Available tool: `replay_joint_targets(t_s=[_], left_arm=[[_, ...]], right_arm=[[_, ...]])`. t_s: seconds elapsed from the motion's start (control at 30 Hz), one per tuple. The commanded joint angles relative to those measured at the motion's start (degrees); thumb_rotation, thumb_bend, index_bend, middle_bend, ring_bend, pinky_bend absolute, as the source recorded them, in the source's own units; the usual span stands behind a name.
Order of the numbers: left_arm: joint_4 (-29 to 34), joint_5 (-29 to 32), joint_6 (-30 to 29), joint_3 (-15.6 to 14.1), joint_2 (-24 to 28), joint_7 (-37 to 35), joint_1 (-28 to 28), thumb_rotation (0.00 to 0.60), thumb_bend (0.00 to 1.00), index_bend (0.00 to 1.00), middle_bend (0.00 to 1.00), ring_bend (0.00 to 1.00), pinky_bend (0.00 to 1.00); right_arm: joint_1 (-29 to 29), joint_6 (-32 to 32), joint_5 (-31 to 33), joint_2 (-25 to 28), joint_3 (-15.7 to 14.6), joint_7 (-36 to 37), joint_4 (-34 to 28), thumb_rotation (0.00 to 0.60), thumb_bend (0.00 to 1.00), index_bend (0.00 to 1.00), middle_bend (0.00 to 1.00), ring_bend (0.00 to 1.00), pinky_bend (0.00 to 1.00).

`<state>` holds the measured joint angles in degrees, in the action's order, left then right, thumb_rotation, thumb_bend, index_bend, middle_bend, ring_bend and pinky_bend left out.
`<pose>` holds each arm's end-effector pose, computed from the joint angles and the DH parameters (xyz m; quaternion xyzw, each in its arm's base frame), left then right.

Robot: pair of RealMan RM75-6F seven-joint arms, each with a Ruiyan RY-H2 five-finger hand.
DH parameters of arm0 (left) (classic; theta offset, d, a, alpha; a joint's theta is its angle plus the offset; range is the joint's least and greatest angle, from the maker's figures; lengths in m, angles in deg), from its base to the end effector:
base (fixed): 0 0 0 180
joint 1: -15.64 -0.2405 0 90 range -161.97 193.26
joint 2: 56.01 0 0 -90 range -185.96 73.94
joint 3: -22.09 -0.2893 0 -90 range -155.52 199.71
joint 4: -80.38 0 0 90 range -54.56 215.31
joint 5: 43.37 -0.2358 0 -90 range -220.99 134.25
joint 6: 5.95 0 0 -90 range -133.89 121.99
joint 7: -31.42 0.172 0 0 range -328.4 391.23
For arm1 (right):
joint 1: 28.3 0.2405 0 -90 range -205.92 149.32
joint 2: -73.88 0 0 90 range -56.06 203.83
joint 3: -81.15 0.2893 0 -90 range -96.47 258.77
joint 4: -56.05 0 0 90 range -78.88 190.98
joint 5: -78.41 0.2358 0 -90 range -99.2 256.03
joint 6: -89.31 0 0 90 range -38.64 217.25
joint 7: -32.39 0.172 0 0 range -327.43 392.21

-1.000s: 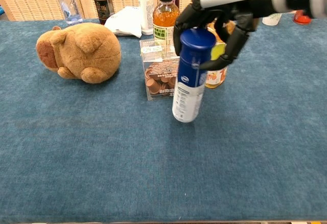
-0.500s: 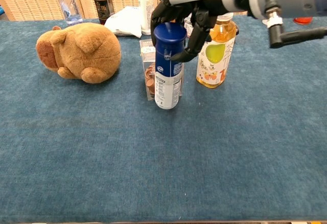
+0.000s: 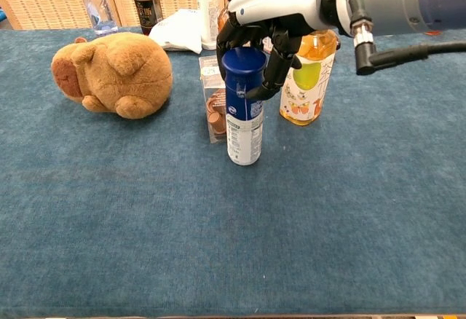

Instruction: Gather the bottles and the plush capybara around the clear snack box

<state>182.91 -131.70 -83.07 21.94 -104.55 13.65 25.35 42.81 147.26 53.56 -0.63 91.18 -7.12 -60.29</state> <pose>-0.3208 0.2242 0.1941 -0.6043 -0.4759 -0.4114 0.4890 0.0041 -0.3638 -0.0129 0.8153 -0.3638 0.3070 0.3297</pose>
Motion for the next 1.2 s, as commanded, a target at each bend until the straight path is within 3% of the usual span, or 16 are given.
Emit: replay_joint_targets(t_s=[0.03, 0.1, 0.13, 0.2, 0.23, 0.27, 0.3, 0.4, 0.87, 1.07, 1.2], left_arm=[[-0.1, -0.1, 0.0, -0.1, 0.0, -0.2, 0.0, 0.600, 0.15, 0.00, 0.00, 0.00, 0.00], [-0.1, -0.1, 0.0, 0.0, 0.0, -0.2, 0.0, 0.600, 0.15, 0.00, 0.00, 0.00, 0.00], [-0.1, -0.1, 0.0, 0.0, 0.1, -0.2, 0.0, 0.600, 0.15, 0.00, 0.00, 0.00, 0.00], [-0.1, -0.2, 0.0, -0.1, 0.1, -0.3, 0.1, 0.600, 0.15, 0.00, 0.00, 0.00, 0.00], [-0.1, -0.2, 0.0, 0.0, 0.1, -0.4, 0.0, 0.600, 0.15, 0.00, 0.00, 0.00, 0.00], [-0.2, -0.2, 0.0, 0.0, 0.1, -0.4, 0.0, 0.600, 0.15, 0.00, 0.00, 0.00, 0.00], [-0.2, -0.2, -0.1, -0.1, 0.1, -0.4, 0.0, 0.600, 0.15, 0.00, 0.00, 0.00, 0.00], [-0.3, -0.2, -0.2, -0.1, 0.0, -0.4, -0.1, 0.600, 0.15, 0.00, 0.00, 0.00, 0.00], [-0.7, -0.5, -0.4, -0.1, 0.0, -1.2, -0.1, 0.600, 0.15, 0.00, 0.00, 0.00, 0.00], [-1.6, -0.6, -0.3, 0.1, -0.4, -2.4, 0.3, 0.600, 0.15, 0.00, 0.00, 0.00, 0.00], [-2.4, -0.1, -0.4, 0.7, -1.1, -2.0, 0.6, 0.600, 0.15, 0.00, 0.00, 0.00, 0.00]], right_arm=[[0.7, -0.1, 1.3, 0.4, -0.2, -0.7, -0.5, 0.600, 0.95, 0.49, 0.44, 0.44, 0.66], [0.9, -0.2, 1.7, 0.5, -0.2, -0.6, -0.8, 0.600, 0.95, 0.47, 0.43, 0.44, 0.66], [1.0, -0.3, 1.8, 0.6, -0.2, -0.4, -1.0, 0.600, 0.87, 0.43, 0.39, 0.40, 0.65], [1.0, -1.5, 2.0, 1.0, 0.0, 0.6, -1.4, 0.600, 0.50, 0.29, 0.27, 0.28, 0.60], [1.0, -2.4, 2.4, 1.3, 0.1, 1.3, -1.6, 0.600, 0.23, 0.20, 0.17, 0.18, 0.52], [1.0, -3.4, 2.9, 1.8, 0.3, 2.0, -1.8, 0.600, 0.06, 0.12, 0.09, 0.09, 0.42], [1.0, -4.2, 3.3, 2.2, 0.4, 2.6, -2.0, 0.600, 0.01, 0.08, 0.05, 0.04, 0.37], [1.4, -5.3, 3.2, 3.2, 0.4, 3.3, -2.0, 0.600, 0.00, 0.02, 0.00, 0.00, 0.26], [0.6, -3.3, -1.1, 5.6, 0.7, 6.7, -4.9, 0.600, 0.00, 0.01, 0.00, 0.00, 0.22], [-2.3, 2.6, -7.0, 11.7, -0.5, 5.0, -11.4, 0.600, 0.00, 0.00, 0.00, 0.00, 0.01], [-7.3, 7.7, -14.8, 16.5, -3.5, 4.4, -16.0, 0.600, 0.00, 0.00, 0.00, 0.00, 0.00]])
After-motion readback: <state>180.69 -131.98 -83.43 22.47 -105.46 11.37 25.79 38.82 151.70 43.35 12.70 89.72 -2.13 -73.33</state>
